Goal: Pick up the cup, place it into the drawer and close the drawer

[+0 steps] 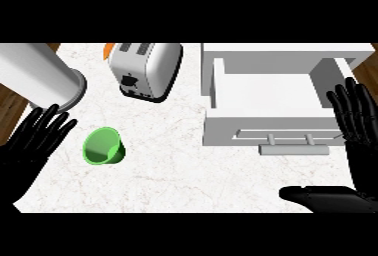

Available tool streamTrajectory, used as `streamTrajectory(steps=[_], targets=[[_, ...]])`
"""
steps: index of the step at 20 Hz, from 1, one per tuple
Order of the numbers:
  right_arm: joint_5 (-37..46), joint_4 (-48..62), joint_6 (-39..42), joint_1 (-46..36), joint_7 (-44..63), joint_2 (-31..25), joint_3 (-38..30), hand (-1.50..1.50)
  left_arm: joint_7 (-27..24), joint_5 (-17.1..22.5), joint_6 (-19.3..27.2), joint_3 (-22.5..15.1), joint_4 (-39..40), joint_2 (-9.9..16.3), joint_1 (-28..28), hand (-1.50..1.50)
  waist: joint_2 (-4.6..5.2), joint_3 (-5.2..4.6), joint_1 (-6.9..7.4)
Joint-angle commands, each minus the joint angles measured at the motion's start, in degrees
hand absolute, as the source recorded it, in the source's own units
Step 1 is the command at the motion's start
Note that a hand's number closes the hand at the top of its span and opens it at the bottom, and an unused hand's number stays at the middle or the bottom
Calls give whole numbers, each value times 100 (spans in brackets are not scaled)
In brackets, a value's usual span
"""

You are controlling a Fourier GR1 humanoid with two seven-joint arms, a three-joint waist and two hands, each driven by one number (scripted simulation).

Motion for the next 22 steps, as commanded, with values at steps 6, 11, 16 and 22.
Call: streamTrajectory(steps=[6, 11, 16, 22], targets=[[-109, -197, 182, 40, 121, -12, -63, -150, -1295, -1709, -205, 353, 2072, -267, -653, -150, 6, -2, -50], [-357, 377, 413, -134, -301, -236, -576, -150, -2136, -2739, 1, 216, 2557, -449, -382, -150, 6, -1, -27], [-47, 199, 243, -117, -96, 33, -233, -150, -2806, -3109, -84, 467, 4120, -62, -1013, -150, 5, -1, -30], [89, 444, 299, -24, -473, 125, -188, -150, -4030, -3903, 300, 384, 5923, 9, -1848, -150, 14, -3, -58]])
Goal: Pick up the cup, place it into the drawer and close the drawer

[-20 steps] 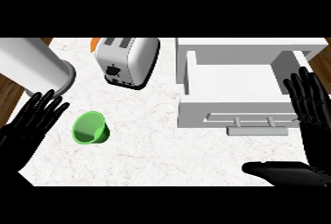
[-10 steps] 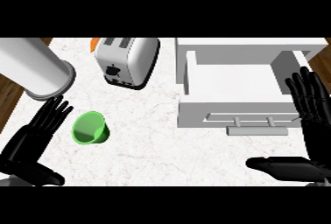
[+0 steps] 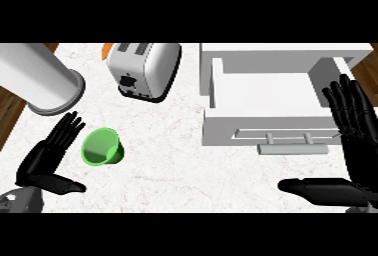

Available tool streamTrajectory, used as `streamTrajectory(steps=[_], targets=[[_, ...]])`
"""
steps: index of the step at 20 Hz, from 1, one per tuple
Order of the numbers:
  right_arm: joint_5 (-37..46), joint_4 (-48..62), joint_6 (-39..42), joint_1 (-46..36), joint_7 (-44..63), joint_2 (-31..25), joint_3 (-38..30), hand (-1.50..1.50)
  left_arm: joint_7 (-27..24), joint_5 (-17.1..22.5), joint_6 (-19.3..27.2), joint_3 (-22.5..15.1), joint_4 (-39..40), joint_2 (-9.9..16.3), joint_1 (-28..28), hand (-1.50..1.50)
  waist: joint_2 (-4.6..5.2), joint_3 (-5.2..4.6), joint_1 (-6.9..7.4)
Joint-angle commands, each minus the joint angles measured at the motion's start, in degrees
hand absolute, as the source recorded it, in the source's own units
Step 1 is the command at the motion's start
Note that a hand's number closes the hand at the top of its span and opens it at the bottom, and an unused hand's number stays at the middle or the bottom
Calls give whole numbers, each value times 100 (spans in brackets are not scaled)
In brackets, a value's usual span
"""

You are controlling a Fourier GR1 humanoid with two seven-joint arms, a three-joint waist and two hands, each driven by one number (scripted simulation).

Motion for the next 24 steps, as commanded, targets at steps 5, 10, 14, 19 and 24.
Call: streamTrajectory(steps=[5, 10, 14, 19, 24], targets=[[-48, 171, 21, -324, 107, -16, -109, -150, -1684, -552, -155, 67, 2556, 296, -962, -150, 26, -10, -51], [21, 341, 118, -113, -235, 32, -61, -150, -2218, -763, -30, -109, 3043, 201, -1081, -150, 31, -11, -62], [4, 137, 142, -123, 49, 45, 52, -150, -2497, -820, 365, -101, 3406, -21, -1316, -150, 45, -20, -121], [-65, 0, 293, 138, -203, -23, -12, -150, -2595, -822, 83, -57, 3761, 328, -1544, -150, 53, -23, -168], [50, 143, 113, 106, -222, 169, 58, -150, -2949, -948, 155, -177, 3827, 245, -1511, -150, 62, -24, -145]])
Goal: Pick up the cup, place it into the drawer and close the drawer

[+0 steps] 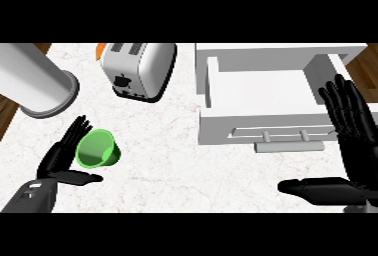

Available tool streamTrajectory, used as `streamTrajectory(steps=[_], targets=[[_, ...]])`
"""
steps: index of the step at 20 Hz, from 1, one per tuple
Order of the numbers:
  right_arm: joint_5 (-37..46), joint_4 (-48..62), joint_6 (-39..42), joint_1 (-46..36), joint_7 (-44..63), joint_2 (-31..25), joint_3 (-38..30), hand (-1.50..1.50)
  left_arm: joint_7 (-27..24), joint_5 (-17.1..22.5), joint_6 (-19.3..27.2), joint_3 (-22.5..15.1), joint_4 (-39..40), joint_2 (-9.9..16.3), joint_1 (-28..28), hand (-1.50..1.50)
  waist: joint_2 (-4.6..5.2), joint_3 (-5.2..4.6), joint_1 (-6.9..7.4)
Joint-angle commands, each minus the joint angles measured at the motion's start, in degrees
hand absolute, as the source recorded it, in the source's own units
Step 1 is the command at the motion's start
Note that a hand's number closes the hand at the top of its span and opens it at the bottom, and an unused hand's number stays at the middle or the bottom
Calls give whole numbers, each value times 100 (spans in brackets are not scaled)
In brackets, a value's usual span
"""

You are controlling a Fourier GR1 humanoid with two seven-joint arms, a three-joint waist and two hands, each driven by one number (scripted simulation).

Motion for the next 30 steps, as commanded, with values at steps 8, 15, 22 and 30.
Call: streamTrajectory(steps=[8, 15, 22, 30], targets=[[-16, 202, 48, -209, 36, -48, -52, -150, -864, -49, -849, -73, 322, -43, -135, -150, 9, -2, 14], [-49, 193, 132, 6, -134, -38, -58, -150, -741, 81, -855, -57, 277, -512, -348, -150, 4, 1, -31], [-181, 265, 142, -269, 88, -87, -146, -150, -729, 160, -1541, -164, 155, -640, -336, -150, 6, -1, 6], [-142, 268, 110, -337, 195, -55, -88, -150, -506, 453, -2335, -160, 48, -723, -321, 150, 16, -10, 15]])
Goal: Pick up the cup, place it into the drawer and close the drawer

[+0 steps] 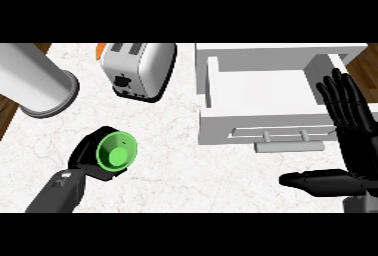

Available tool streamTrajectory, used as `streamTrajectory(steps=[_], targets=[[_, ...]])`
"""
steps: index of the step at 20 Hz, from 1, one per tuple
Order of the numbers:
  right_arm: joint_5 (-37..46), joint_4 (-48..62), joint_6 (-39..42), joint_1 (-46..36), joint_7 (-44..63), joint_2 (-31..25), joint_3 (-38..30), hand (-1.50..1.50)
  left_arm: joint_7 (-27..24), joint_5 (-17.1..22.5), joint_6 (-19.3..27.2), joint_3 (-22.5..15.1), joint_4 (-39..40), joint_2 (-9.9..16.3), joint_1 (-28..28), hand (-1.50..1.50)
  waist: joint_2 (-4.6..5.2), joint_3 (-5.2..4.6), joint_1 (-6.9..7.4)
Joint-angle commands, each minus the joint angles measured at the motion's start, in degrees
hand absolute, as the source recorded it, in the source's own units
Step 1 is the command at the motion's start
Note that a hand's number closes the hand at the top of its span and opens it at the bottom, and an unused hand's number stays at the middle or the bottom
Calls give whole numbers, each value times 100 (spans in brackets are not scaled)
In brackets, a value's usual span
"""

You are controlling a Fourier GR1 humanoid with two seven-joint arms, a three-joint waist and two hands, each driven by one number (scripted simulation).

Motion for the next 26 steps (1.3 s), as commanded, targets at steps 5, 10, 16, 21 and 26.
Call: streamTrajectory(steps=[5, 10, 16, 21, 26], targets=[[85, 49, 24, 23, -75, -76, -46, -150, -873, 743, -567, 619, -73, -52, 120, 150, 3, -1, 48], [50, 4, -80, 48, 58, 15, -75, -150, -1046, 1243, 801, 1198, -250, -332, 249, 150, -50, 19, 133], [60, -13, -23, 181, -128, -55, -197, -150, -1396, 1216, 590, 1103, -547, -387, 267, 150, -59, 23, 115], [10, -26, 69, 233, -44, -169, -277, -150, -1119, 1270, 788, 980, -1215, -484, -40, 150, -93, 32, 151], [-177, 183, 146, 188, -249, -227, -527, -150, -295, 1331, 907, 676, -2099, -606, -198, 150, -105, 38, 215]])
